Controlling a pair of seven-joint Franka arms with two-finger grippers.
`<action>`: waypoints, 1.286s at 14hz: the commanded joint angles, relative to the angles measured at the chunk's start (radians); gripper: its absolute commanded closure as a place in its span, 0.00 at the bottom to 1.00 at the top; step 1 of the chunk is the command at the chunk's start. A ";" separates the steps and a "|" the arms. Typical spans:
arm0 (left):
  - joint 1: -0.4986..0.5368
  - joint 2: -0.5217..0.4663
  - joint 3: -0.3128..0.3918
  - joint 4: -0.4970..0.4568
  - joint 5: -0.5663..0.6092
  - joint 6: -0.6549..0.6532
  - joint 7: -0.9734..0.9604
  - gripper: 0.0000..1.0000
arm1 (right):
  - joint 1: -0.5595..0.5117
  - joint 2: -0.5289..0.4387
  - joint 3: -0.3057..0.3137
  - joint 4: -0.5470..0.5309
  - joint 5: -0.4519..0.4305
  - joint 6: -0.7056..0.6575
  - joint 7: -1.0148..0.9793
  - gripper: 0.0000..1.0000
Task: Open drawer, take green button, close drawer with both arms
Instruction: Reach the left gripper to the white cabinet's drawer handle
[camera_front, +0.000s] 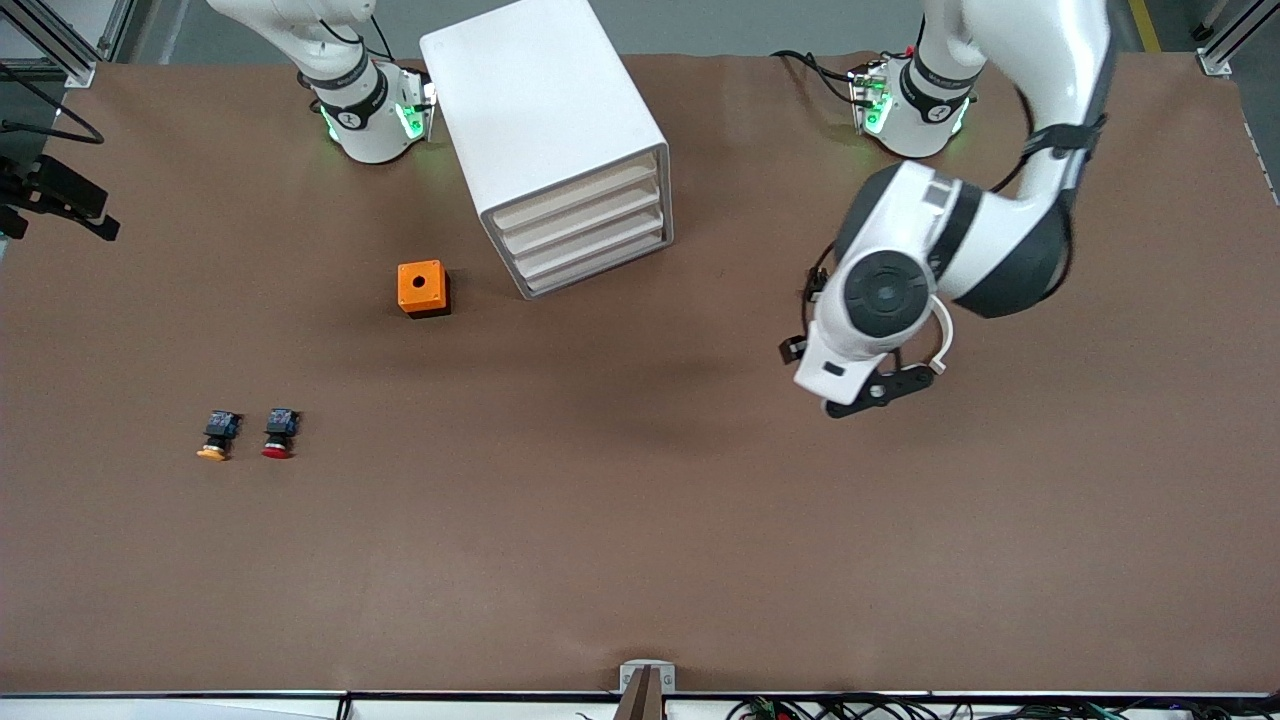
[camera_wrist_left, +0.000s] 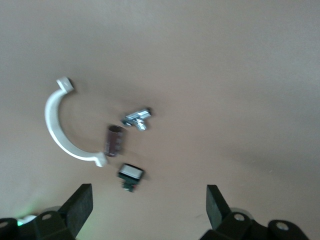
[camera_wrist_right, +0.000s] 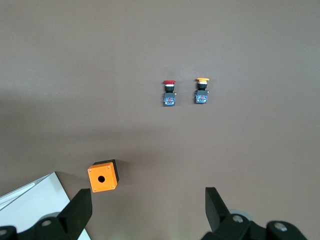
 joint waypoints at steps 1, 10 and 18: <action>-0.042 0.069 0.007 0.051 -0.078 0.011 -0.232 0.00 | -0.018 -0.004 0.015 0.011 -0.008 -0.006 0.005 0.00; -0.080 0.200 0.007 0.051 -0.375 0.056 -0.763 0.00 | -0.018 0.002 0.015 0.015 -0.009 -0.003 0.000 0.00; -0.097 0.258 0.007 0.043 -0.593 0.056 -1.024 0.00 | -0.032 0.088 0.015 0.015 -0.039 0.016 0.000 0.00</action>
